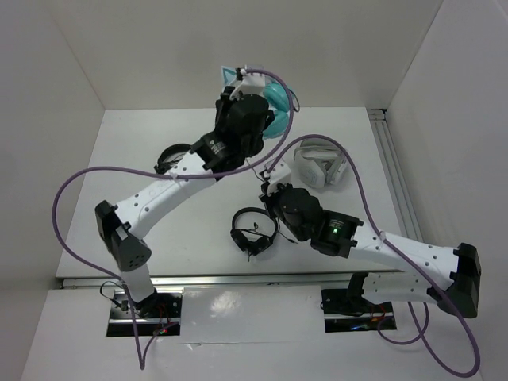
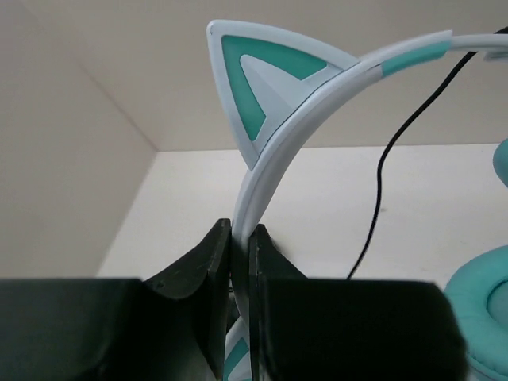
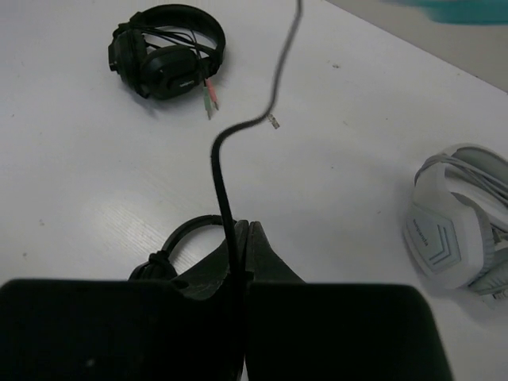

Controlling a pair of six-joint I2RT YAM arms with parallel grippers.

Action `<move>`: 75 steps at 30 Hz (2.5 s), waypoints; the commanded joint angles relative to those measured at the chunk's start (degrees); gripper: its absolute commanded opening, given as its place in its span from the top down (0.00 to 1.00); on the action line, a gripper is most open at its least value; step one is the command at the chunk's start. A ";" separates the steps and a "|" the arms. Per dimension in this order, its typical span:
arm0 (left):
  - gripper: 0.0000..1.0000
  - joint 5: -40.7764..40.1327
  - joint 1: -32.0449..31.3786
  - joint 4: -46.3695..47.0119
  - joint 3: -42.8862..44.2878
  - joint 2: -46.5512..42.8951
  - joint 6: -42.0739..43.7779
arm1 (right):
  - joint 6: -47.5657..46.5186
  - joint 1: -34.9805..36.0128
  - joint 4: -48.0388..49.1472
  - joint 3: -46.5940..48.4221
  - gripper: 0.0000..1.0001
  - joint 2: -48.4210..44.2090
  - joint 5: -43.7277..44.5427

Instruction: Wrap the headphones

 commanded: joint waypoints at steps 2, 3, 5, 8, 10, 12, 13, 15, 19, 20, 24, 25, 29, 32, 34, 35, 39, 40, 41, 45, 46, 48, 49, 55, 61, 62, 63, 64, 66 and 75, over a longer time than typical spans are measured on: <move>1.00 11.31 3.96 -30.06 8.87 2.03 -28.96 | -0.71 -0.36 -1.17 2.66 1.00 -2.14 1.09; 1.00 11.32 5.28 -31.44 8.86 2.55 -30.88 | -0.71 -0.36 -1.17 2.66 1.00 -2.14 0.48; 1.00 13.94 7.56 -34.61 9.56 3.43 -35.53 | -0.71 -0.36 -1.17 2.66 1.00 -2.14 -0.14; 1.00 13.96 8.37 -35.50 7.38 3.44 -36.87 | -0.71 -0.36 -1.17 3.28 1.00 -1.62 -0.75; 1.00 13.17 8.89 -34.63 4.05 3.44 -37.57 | -0.71 -0.36 -1.17 3.98 1.00 -1.62 -1.28; 1.00 14.82 10.38 -34.62 2.28 2.83 -38.98 | -0.71 -0.36 -1.69 5.73 1.00 -1.09 -2.33; 1.00 16.58 12.30 -34.62 1.66 2.82 -40.98 | -0.71 -0.36 -1.69 6.26 1.00 -1.09 -3.56; 1.00 20.79 14.42 -37.33 1.65 2.82 -43.54 | -0.71 -0.36 -2.22 7.57 1.00 -0.56 -4.10; 1.00 18.19 15.66 -39.45 2.36 4.40 -44.87 | -0.71 -0.36 -2.75 9.08 1.00 0.58 -6.21; 1.00 17.04 15.14 -39.98 3.05 4.93 -44.87 | -1.23 -0.36 -2.75 9.77 1.00 1.10 -6.73; 1.00 16.24 14.61 -41.21 1.74 5.63 -43.73 | -4.04 -0.36 -3.28 13.46 1.00 2.51 -4.46; 1.00 16.76 14.09 -41.21 0.61 5.63 -42.60 | -5.61 -1.23 -4.84 14.25 1.00 3.39 -2.80; 1.00 20.10 13.55 -41.82 -2.56 3.02 -39.34 | -8.69 -8.32 -6.26 16.81 1.00 4.80 -3.56; 1.00 23.53 11.54 -41.83 -6.95 -0.24 -37.58 | -10.98 -13.52 -5.57 18.74 1.00 5.85 -5.59; 1.00 25.63 8.90 -41.83 -10.82 -3.50 -35.21 | -11.77 -18.62 -5.56 20.49 1.00 6.55 -8.31; 1.00 26.17 7.85 -41.83 -12.04 -4.46 -34.25 | -12.48 -20.38 -5.04 21.02 1.00 7.25 -9.88; 1.00 28.54 1.96 -41.30 -17.32 -9.56 -31.25 | -14.50 -25.74 -3.90 22.17 1.00 8.49 -13.23; 1.00 29.07 -0.31 -41.30 -18.98 -10.62 -31.25 | -14.51 -26.45 -3.89 22.17 1.00 9.10 -14.11; 1.00 29.86 -1.55 -42.09 -19.78 -12.71 -31.25 | -14.51 -27.07 -3.37 22.17 1.00 9.63 -14.82; 1.00 31.09 -6.48 -42.88 -24.79 -18.69 -32.74 | -15.82 -27.60 -2.75 21.56 1.00 10.77 -16.13; 1.00 31.62 -7.27 -43.49 -25.50 -19.93 -33.53 | -15.82 -27.60 -2.75 21.03 1.00 10.78 -16.66; 1.00 31.62 -8.60 -44.90 -26.73 -22.22 -34.58 | -16.35 -28.13 -2.75 20.51 1.00 10.78 -17.80; 1.00 32.41 -9.20 -45.78 -26.74 -24.32 -35.11 | -16.35 -28.13 -2.14 19.89 1.00 11.39 -18.42; 1.00 44.36 -11.84 -47.89 -17.96 -30.75 -33.27 | -15.56 -30.86 -2.56 20.05 1.00 14.02 -35.02; 1.00 52.52 -11.85 -49.12 -7.06 -32.60 -30.03 | -12.15 -33.05 0.75 20.50 0.99 14.82 -48.11; 1.00 52.54 -11.85 -49.12 -5.66 -32.60 -30.02 | -11.35 -34.36 0.77 20.50 0.97 14.82 -52.31; 1.00 52.54 -11.85 -49.73 -2.77 -32.60 -30.02 | -10.47 -34.98 1.46 20.50 0.96 14.82 -54.00; 1.00 51.15 -11.85 -50.26 0.13 -31.99 -30.02 | -8.55 -36.12 3.38 19.63 0.92 14.82 -56.89; 1.00 49.74 -11.85 -50.27 2.52 -31.20 -30.02 | -6.17 -37.18 6.73 16.40 0.84 14.21 -59.55; 1.00 46.39 -11.85 -54.30 13.94 -24.35 -34.40 | 6.84 -39.46 28.88 5.13 0.70 18.15 -67.21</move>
